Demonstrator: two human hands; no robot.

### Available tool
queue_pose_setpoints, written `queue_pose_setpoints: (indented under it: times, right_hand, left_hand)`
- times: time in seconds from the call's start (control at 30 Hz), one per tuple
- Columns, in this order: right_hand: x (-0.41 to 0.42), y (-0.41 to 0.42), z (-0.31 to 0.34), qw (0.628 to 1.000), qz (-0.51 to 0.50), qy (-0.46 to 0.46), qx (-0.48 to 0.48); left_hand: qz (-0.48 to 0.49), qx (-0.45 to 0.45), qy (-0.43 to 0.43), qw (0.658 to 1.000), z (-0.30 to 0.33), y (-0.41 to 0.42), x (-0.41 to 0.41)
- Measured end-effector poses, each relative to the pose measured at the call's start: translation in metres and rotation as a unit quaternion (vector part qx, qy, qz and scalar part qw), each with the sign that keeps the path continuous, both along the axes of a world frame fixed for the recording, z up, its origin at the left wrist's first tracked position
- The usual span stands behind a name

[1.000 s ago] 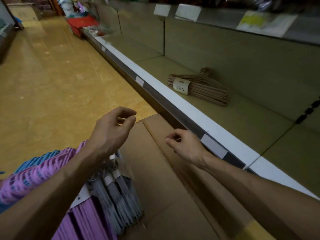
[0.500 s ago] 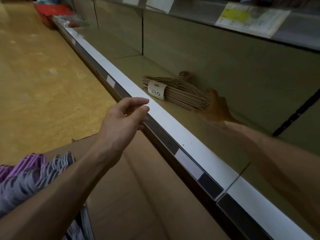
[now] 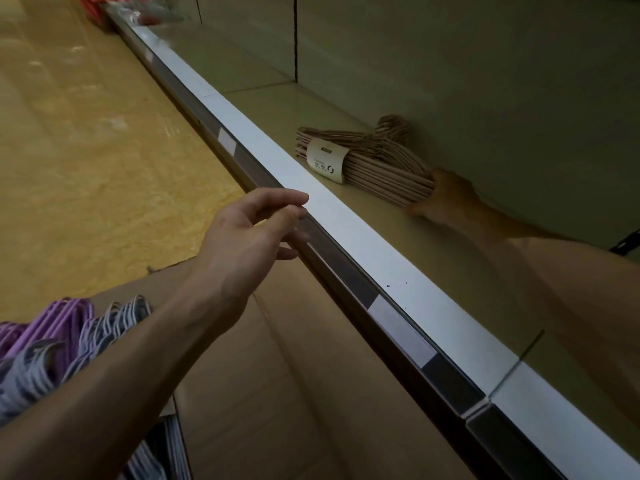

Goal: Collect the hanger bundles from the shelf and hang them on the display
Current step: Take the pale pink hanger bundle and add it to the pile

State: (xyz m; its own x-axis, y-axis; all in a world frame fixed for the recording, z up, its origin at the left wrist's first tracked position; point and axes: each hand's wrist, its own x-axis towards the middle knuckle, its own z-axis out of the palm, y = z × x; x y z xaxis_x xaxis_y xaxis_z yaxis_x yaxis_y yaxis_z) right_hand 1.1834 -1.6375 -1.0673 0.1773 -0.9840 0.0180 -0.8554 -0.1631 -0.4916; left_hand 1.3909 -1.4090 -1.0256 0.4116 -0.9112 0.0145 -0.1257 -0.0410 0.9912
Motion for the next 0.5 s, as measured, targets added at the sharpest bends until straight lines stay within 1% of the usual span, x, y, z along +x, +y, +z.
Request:
queue_pose_setpoints:
  times: [0.13, 0.27, 0.43, 0.5]
  right_hand:
    - [0.001, 0.007, 0.000, 0.998, 0.015, 0.054, 0.004]
    - [0.001, 0.022, -0.003, 0.996, 0.029, 0.077, -0.018]
    - [0.017, 0.046, 0.005, 0.991, -0.003, 0.133, -0.007]
    - [0.018, 0.053, 0.012, 0.992, -0.016, 0.123, 0.000]
  left_hand:
    - [0.004, 0.001, 0.009, 1.000, 0.001, 0.005, 0.000]
    - [0.004, 0.008, 0.014, 1.000, -0.001, 0.012, -0.003]
    - [-0.001, 0.012, 0.005, 1.000, 0.003, 0.026, -0.007]
    - [-0.001, 0.013, 0.006, 1.000, 0.006, 0.034, -0.008]
